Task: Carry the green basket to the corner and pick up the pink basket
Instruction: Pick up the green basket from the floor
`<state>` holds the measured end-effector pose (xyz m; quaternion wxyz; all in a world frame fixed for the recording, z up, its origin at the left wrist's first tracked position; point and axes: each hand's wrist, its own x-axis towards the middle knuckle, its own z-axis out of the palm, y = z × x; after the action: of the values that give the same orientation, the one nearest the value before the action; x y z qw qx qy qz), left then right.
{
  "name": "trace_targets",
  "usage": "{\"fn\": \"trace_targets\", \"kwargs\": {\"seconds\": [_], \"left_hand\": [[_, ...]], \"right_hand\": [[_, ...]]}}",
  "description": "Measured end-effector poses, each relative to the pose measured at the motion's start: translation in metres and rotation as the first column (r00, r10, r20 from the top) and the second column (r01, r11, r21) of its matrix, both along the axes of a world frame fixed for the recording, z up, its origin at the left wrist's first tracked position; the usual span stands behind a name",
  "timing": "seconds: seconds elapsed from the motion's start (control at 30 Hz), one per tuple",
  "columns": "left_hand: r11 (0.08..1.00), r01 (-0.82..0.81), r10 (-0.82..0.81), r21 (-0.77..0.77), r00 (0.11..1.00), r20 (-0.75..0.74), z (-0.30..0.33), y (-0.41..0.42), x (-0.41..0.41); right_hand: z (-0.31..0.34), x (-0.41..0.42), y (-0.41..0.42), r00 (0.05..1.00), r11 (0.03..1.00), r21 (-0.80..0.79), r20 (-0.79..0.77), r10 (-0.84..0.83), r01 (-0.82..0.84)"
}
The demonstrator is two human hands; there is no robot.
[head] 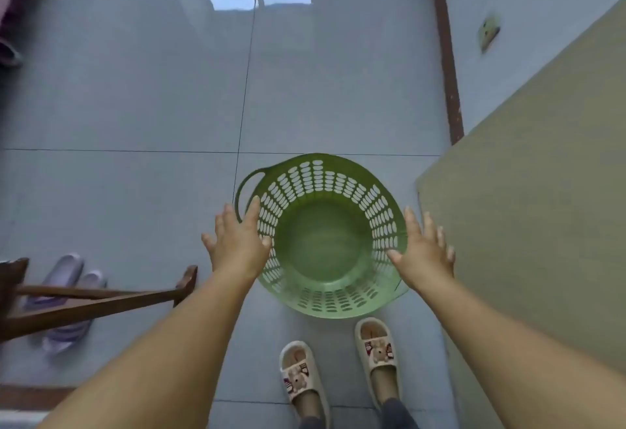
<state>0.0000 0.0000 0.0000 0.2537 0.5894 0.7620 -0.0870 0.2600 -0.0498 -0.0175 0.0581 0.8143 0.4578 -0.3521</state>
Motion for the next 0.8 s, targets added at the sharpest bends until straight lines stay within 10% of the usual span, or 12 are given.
{"fn": "trace_targets", "kwargs": {"seconds": [0.33,0.8], "left_hand": [[0.999,-0.043,0.043,0.005,0.999,-0.024,-0.092,0.057,0.002],[0.973,-0.186,0.173,0.137,0.980,0.098,-0.066,0.051,-0.012]], "right_hand": [[-0.094,0.010,-0.014,0.980,0.981,-0.045,0.077,-0.186,0.190],[-0.060,-0.004,0.009,0.981,0.976,0.103,0.017,-0.193,0.191]]}}
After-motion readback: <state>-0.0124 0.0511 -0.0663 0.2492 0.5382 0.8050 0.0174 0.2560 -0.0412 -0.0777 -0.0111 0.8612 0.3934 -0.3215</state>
